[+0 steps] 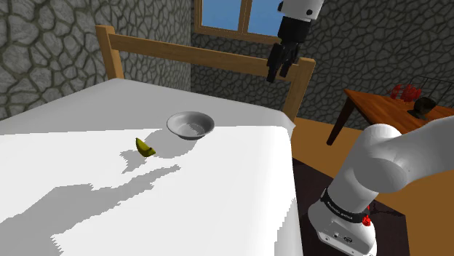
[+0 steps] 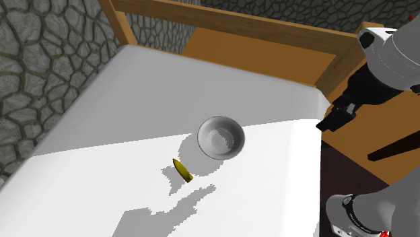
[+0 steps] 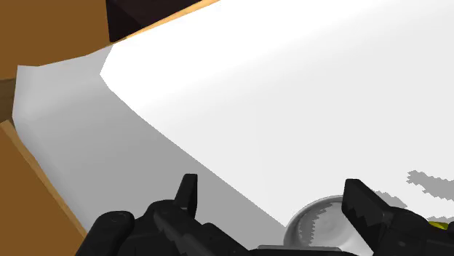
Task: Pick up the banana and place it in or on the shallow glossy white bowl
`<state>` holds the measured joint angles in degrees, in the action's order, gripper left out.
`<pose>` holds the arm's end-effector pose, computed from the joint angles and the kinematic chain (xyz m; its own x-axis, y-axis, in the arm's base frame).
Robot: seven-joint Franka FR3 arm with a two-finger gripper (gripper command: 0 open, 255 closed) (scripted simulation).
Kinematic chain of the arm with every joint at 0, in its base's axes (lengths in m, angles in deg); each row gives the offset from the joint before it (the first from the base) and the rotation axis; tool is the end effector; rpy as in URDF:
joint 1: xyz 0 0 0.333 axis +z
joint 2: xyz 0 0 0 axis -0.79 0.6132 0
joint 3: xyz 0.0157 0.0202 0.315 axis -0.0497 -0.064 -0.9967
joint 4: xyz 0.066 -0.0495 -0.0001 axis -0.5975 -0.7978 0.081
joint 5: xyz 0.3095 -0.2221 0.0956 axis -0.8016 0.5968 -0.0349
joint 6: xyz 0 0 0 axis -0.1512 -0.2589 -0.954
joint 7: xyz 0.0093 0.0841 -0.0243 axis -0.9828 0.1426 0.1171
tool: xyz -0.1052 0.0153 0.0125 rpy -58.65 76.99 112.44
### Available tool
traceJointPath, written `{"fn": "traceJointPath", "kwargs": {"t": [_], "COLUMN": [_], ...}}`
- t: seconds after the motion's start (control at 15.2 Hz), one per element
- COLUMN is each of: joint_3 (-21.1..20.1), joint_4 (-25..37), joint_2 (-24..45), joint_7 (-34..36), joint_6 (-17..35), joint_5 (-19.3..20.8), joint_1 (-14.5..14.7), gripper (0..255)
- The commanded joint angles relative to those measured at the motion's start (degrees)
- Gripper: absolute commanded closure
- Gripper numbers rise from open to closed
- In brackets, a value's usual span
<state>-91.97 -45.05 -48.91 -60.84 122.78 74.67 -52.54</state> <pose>0.3161 0.0243 0.6077 0.9971 -0.0016 0.0758 -0.0007 -0.9999 -0.0126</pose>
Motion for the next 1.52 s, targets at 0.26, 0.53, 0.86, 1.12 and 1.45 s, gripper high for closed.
{"fn": "traceJointPath", "kwargs": {"t": [0.26, 0.53, 0.86, 1.12, 1.45], "joint_3": [-4.3, -8.6, -14.1, -18.4, -23.7], "joint_4": [-1.5, -1.7, -0.1, 2.6, 7.7], "joint_2": [3.4, 8.0, 15.4, 22.3, 32.3], "joint_7": [4.5, 9.1, 15.0, 20.3, 28.0], "joint_6": [6.0, 12.1, 19.4, 24.7, 30.1], "joint_5": [-2.1, -3.6, -4.0, -2.7, 1.7], "joint_1": [1.0, 1.8, 2.2, 2.0, 1.3], "gripper": [0, 0, 0, 0, 0]}}
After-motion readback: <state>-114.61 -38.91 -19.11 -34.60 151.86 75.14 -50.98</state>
